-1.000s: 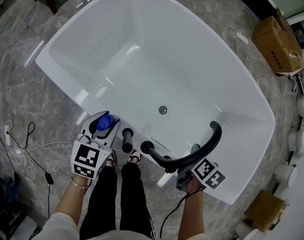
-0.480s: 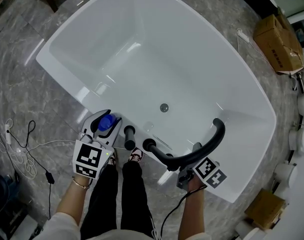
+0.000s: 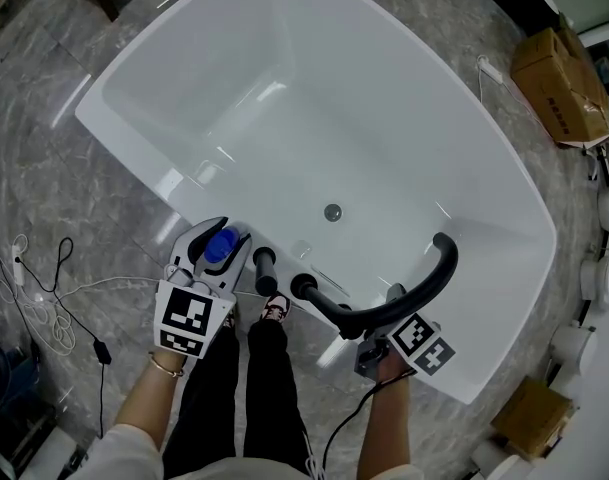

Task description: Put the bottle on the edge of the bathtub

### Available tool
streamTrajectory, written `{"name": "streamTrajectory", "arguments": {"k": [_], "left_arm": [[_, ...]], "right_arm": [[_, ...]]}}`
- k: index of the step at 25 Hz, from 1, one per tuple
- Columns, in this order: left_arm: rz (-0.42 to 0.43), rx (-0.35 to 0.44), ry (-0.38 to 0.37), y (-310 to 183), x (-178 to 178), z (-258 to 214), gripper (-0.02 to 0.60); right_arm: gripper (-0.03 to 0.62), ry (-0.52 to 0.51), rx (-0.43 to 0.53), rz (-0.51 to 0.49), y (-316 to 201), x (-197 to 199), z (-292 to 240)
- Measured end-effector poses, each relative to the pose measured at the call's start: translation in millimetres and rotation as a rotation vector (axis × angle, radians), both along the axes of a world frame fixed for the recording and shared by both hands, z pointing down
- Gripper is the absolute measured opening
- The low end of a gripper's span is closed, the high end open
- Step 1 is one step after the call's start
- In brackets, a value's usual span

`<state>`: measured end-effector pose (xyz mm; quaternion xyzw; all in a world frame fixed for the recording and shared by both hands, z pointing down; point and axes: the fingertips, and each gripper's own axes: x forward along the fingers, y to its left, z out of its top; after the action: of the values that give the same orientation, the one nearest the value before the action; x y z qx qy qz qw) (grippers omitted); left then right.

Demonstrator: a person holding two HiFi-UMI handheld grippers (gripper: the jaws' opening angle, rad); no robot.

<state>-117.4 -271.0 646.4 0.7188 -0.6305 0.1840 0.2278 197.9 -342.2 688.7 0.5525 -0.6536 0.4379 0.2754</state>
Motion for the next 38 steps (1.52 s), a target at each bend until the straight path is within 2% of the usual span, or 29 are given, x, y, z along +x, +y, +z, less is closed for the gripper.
{"name": "streamTrajectory", "arguments": {"k": [22, 31, 38], "left_arm": [[-0.002, 0.010, 0.015, 1.9, 0.6, 0.1, 0.190], [-0.022, 0.018, 0.059, 6.0, -1.1, -5.1, 0.213], [-0.022, 0.011, 0.065, 9.6, -1.3, -12.3, 0.221]], "right_arm": [[0.026, 0.004, 0.018, 0.007, -1.0, 3.8, -7.9], [0.026, -0.001, 0.019, 0.003, 0.4, -1.0, -10.7], [0.026, -0.014, 0.024, 0.004, -1.2, -6.9, -15.3]]}}
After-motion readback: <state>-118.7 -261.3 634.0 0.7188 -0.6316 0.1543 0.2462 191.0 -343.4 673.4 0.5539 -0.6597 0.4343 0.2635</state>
